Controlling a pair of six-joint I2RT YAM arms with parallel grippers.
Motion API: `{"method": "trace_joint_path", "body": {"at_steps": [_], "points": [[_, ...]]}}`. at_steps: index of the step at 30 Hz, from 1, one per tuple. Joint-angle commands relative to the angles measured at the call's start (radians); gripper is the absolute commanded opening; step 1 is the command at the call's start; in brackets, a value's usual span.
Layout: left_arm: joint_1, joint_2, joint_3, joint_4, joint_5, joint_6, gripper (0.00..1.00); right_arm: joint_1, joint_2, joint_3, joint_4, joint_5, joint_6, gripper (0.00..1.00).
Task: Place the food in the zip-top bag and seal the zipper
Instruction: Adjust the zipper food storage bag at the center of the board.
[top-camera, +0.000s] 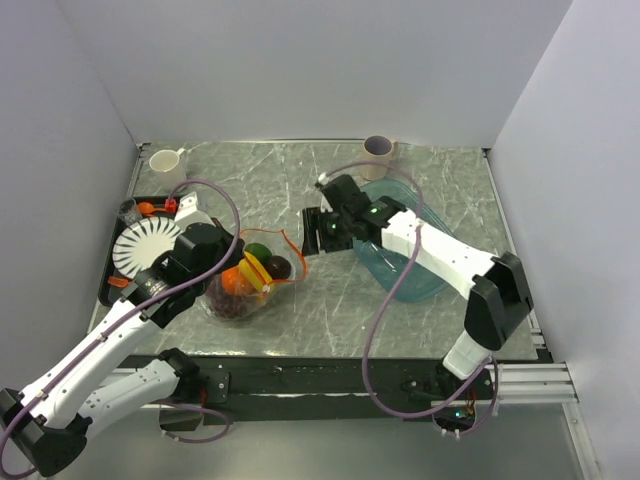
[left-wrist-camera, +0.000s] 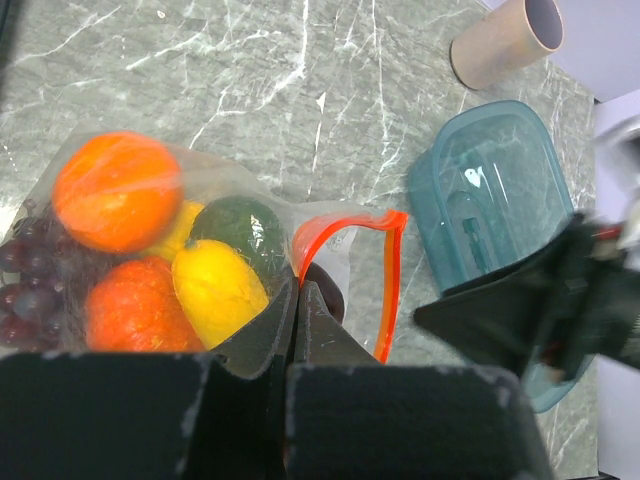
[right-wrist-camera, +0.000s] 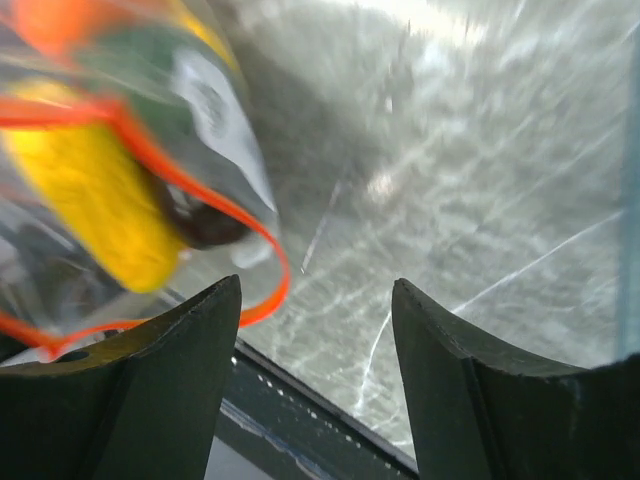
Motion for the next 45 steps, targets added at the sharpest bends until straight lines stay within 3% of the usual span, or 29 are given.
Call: {"method": "trace_joint_path", "body": {"at_steps": [1,11,15,17,20,30,33,36,40,45], "points": [[0.004,-0.006,0.008,0.046,0.005,-0.004,0.01,0.012,0.015,-0.037,0.054,-0.069,0.038,0.68],[0.004,-0.008,0.007,0.046,0.017,0.004,0.01,0.013,0.117,-0.021,0.060,-0.094,0.041,0.64],[0.004,-0.008,0.008,0.045,0.016,0.005,0.01,0.013,0.145,-0.029,0.092,-0.143,0.043,0.54],[0.004,-0.006,0.007,0.046,0.020,0.007,0.01,0.013,0.150,-0.029,0.114,-0.184,0.052,0.24],[0.004,0.000,0.004,0.049,0.027,0.009,0.01,0.013,0.145,-0.033,0.151,-0.229,0.067,0.00],[0.004,-0.011,0.056,0.025,0.048,0.001,0.01,0.015,-0.080,0.017,0.134,-0.207,0.048,0.00],[0.004,-0.067,0.093,0.070,0.034,0.025,0.01,0.016,-0.165,0.020,0.183,-0.267,0.022,0.00],[0.004,-0.057,0.137,0.013,-0.074,-0.013,0.01,0.018,-0.168,0.089,0.114,-0.220,-0.006,0.00],[0.006,0.061,0.252,-0.158,-0.044,-0.034,0.01,0.021,-0.209,0.108,0.160,-0.287,-0.020,0.00],[0.015,0.074,0.171,-0.048,-0.026,-0.007,0.01,0.018,-0.113,0.181,0.071,-0.223,0.003,0.00]]}}
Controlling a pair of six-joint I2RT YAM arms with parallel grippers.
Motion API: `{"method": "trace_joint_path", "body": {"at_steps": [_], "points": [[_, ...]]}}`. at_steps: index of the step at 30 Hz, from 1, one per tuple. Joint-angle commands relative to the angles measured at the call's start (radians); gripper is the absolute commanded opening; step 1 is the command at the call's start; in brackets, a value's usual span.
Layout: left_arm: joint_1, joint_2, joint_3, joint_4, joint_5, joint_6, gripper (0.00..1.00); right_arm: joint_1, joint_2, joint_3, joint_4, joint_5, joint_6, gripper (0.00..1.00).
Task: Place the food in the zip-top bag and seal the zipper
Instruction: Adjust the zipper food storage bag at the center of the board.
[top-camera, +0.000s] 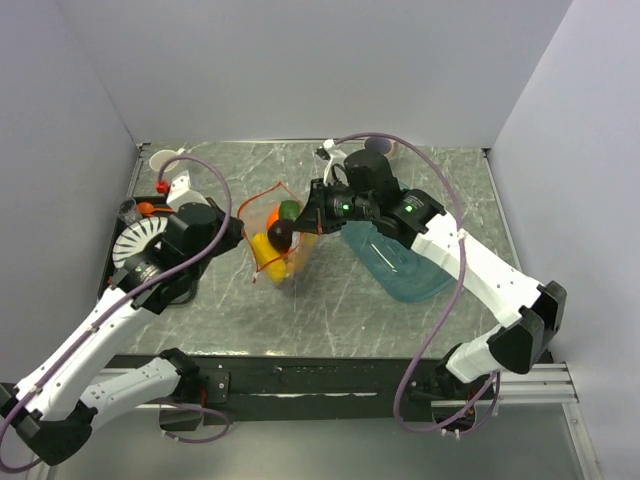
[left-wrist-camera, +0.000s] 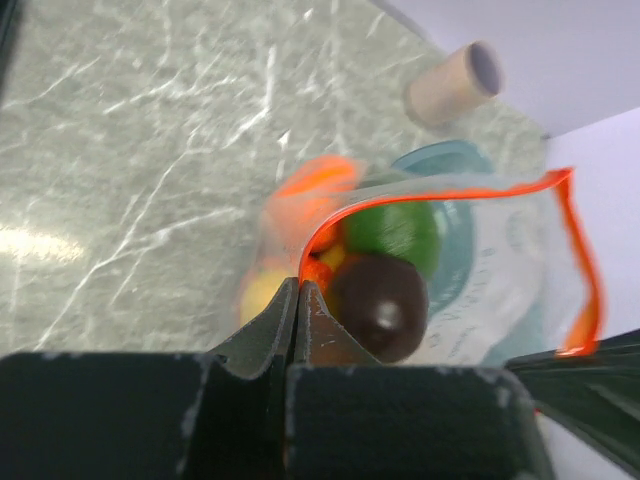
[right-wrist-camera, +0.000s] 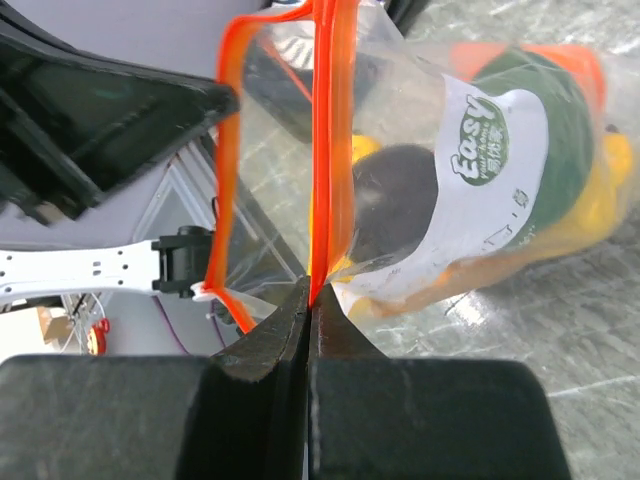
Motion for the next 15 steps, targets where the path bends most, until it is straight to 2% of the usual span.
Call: {"method": "trace_joint_path", "body": {"at_steps": [1,2,3,4,5,10,15], "points": [[0.022,0.005,-0.056,0.042,0.053,0.026,0.01,0.006,0.091,0.118,-0.072,0.009,-0.024,0.00],[0.030,0.040,-0.047,0.027,0.091,0.046,0.01,0.006,0.144,0.149,-0.154,0.029,-0.028,0.00],[0.035,0.063,-0.028,0.006,0.125,0.066,0.01,0.012,0.149,0.160,-0.164,0.064,-0.024,0.00],[0.035,0.088,0.013,-0.014,0.150,0.075,0.01,0.020,0.142,0.121,-0.147,0.067,-0.036,0.00],[0.035,0.120,0.029,-0.053,0.153,0.071,0.01,0.027,0.110,0.081,-0.062,0.058,-0.041,0.00],[0.035,0.056,0.004,0.024,0.119,0.089,0.01,0.026,0.126,0.081,-0.026,-0.044,-0.033,0.00],[0.036,0.030,0.127,-0.050,0.038,0.089,0.01,0.028,0.165,0.128,-0.038,-0.042,-0.033,0.00]]}}
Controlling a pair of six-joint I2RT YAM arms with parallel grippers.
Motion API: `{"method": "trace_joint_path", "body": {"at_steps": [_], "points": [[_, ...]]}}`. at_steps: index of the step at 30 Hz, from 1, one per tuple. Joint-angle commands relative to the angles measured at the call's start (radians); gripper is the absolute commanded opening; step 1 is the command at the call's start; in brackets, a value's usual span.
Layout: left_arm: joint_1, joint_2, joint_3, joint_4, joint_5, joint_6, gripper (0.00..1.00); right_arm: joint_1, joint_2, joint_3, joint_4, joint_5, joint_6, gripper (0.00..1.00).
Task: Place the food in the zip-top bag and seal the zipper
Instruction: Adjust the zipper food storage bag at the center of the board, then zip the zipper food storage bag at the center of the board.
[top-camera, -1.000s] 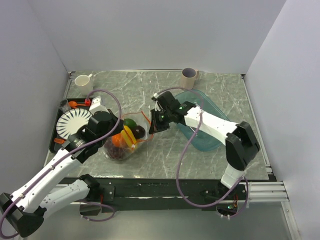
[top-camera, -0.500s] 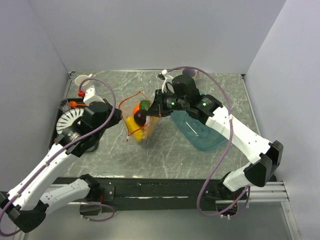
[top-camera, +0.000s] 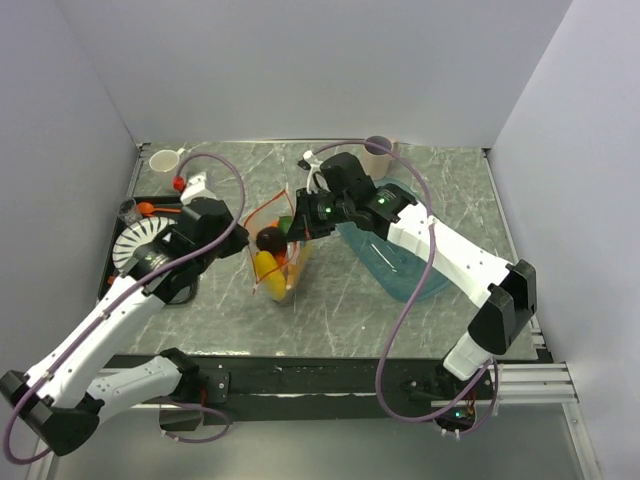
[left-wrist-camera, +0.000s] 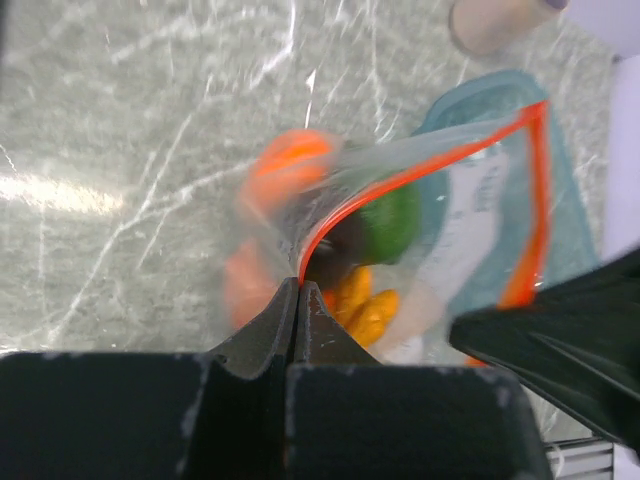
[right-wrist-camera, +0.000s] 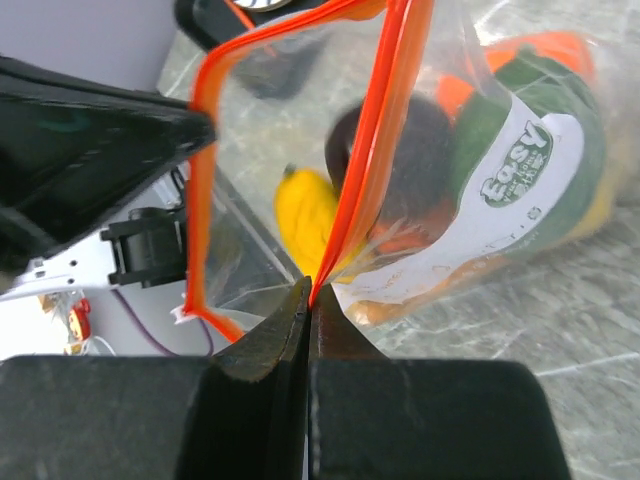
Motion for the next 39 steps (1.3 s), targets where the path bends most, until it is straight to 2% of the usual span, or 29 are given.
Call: {"method": "trace_joint_path", "body": {"at_steps": [1,6,9,14,19,26,32,39], "points": [[0.005,-0.053,0.175,-0.003,-0.085,0.045,0.01,0.008,0.019,0.083,0.046,-0.035,-0.013,0.00],[0.020,-0.012,0.217,-0.005,-0.129,0.103,0.01,-0.001,0.083,0.114,0.089,-0.023,0.012,0.00],[0.031,0.031,0.163,0.034,-0.115,0.111,0.01,-0.012,0.157,0.137,0.069,0.008,0.032,0.00],[0.032,0.090,0.007,0.122,0.020,0.084,0.01,-0.051,0.228,-0.013,0.140,-0.010,0.092,0.00],[0.032,0.078,-0.130,0.262,0.120,0.064,0.01,-0.064,0.208,-0.130,0.181,0.013,0.098,0.00],[0.032,0.091,-0.139,0.311,0.216,0.064,0.01,-0.087,0.154,-0.199,0.215,0.017,0.117,0.00],[0.034,0.091,-0.131,0.393,0.356,0.109,0.04,-0.090,0.099,-0.258,0.275,0.017,0.152,0.00],[0.032,0.160,-0.137,0.407,0.488,0.145,0.06,-0.090,0.059,-0.314,0.333,0.025,0.201,0.00]]}}
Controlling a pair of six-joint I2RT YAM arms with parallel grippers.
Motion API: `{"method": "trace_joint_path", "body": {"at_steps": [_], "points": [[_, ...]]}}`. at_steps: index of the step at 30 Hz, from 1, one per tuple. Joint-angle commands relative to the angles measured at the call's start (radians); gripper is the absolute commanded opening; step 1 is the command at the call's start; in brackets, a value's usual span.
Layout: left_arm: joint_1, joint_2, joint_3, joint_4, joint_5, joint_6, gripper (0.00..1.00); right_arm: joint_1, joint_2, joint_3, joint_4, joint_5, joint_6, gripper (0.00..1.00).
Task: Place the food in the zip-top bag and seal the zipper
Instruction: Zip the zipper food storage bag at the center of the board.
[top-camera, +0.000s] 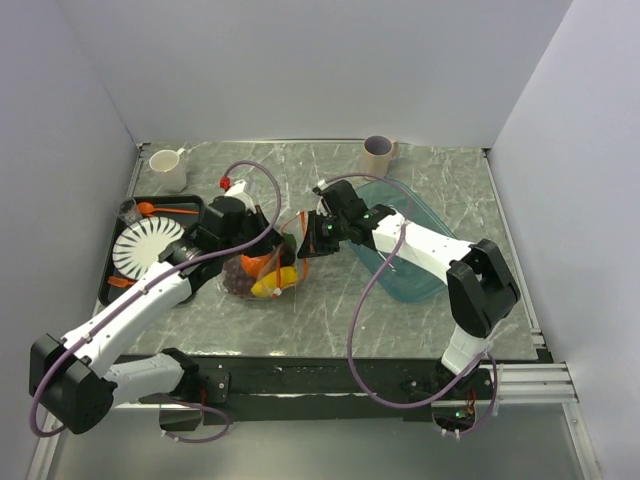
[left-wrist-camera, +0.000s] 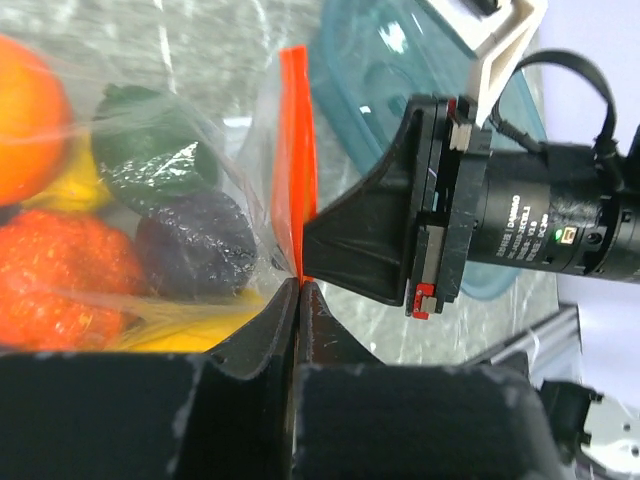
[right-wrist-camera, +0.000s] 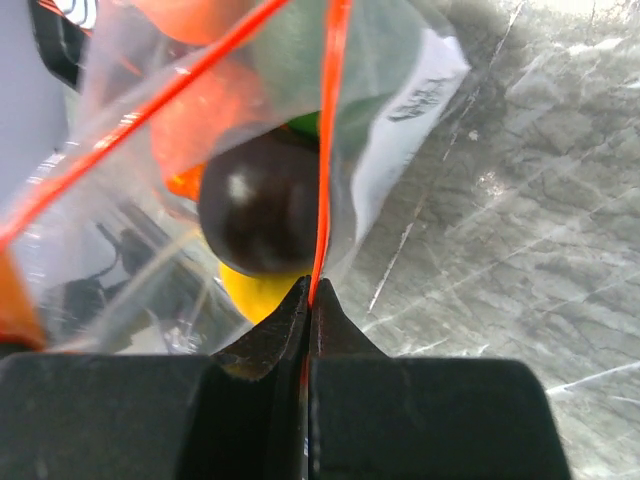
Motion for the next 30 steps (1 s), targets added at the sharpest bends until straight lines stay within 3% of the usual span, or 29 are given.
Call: {"method": "trace_joint_path", "body": {"at_steps": [1,5,6,8,10,15,21,30], "points": [[-0.001,0.036,0.011,0.067,0.119,0.045,0.08,-0.007,-0.070,-0.033,0.089,0.011,0.041,0.00],[0.001,0.050,0.017,0.075,0.160,0.049,0.19,-0.007,-0.059,-0.012,0.066,0.017,0.038,0.00],[-0.001,0.031,0.015,0.096,0.165,0.043,0.31,-0.009,-0.053,-0.013,0.063,0.017,0.038,0.00],[-0.001,0.002,0.009,0.116,0.166,0.022,0.41,-0.009,-0.049,-0.013,0.055,0.026,0.038,0.00],[-0.001,-0.049,0.009,0.121,0.147,0.009,0.58,-0.010,-0.042,-0.016,0.044,0.040,0.045,0.00],[-0.001,-0.174,0.008,0.044,-0.008,-0.006,0.84,-0.012,-0.023,-0.028,0.061,0.040,0.070,0.00],[-0.001,-0.306,-0.035,-0.068,-0.160,-0.086,0.85,-0.012,-0.049,-0.056,0.069,0.065,0.087,0.00],[-0.001,-0.421,-0.239,-0.043,-0.084,-0.273,0.84,-0.012,-0.055,-0.065,0.054,0.069,0.085,0.00]]}}
